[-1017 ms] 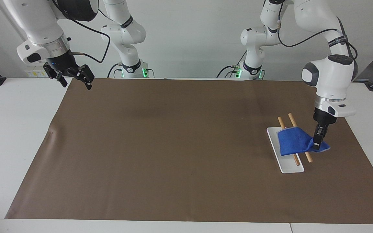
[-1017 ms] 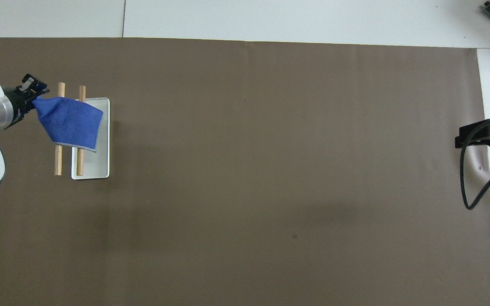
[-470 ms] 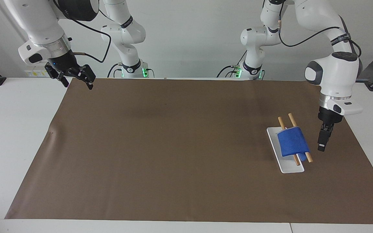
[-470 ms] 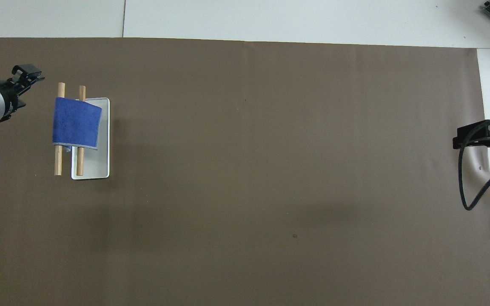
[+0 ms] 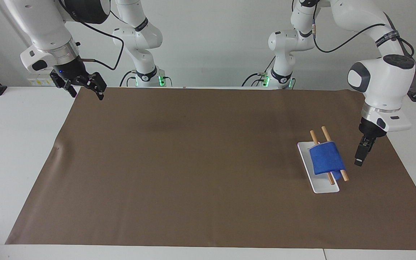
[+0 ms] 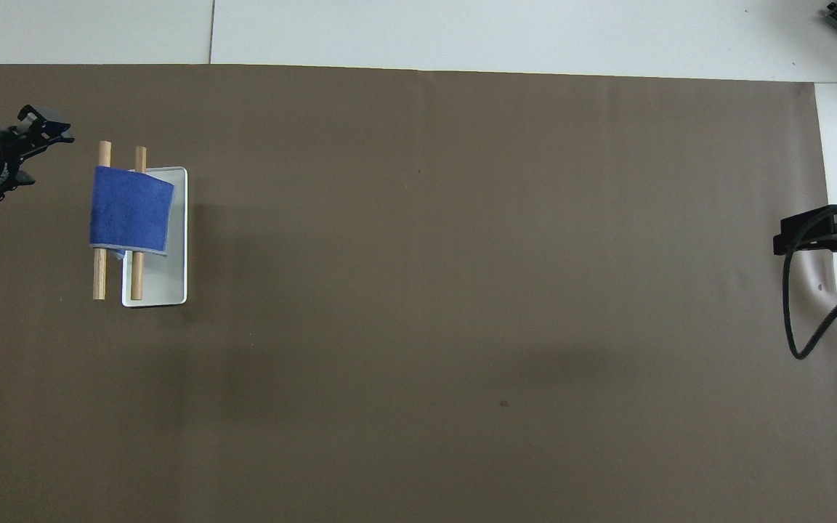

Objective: Right arm passes towel to left arm to hang

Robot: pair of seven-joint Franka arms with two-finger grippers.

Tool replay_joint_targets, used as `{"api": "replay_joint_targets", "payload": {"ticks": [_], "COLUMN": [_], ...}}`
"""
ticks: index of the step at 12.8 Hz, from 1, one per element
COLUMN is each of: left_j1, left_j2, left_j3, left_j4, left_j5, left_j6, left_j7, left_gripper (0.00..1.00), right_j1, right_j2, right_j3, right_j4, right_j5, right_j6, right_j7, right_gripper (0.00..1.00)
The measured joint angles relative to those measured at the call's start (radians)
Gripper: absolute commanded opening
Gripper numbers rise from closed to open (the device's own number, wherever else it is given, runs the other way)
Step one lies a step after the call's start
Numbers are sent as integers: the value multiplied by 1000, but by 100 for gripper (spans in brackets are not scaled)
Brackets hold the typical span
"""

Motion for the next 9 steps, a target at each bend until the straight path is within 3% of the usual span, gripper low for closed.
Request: {"api": "replay_joint_targets", "payload": {"ticks": [6, 9], "left_j1": [-1, -1], "left_j2": [24, 24], "left_j3": [-65, -111], "left_j4": [172, 244], "left_j5": [0, -1], "left_j6": [-362, -502], "left_j7": [200, 240], "left_gripper": [69, 69], "right_j1": [0, 0], "right_j2": [0, 0], "right_j3": [0, 0], "right_j4": [0, 0], "right_j5": [0, 0], "right_j6": [0, 0], "right_j7": [0, 0], "right_gripper": [100, 100]}}
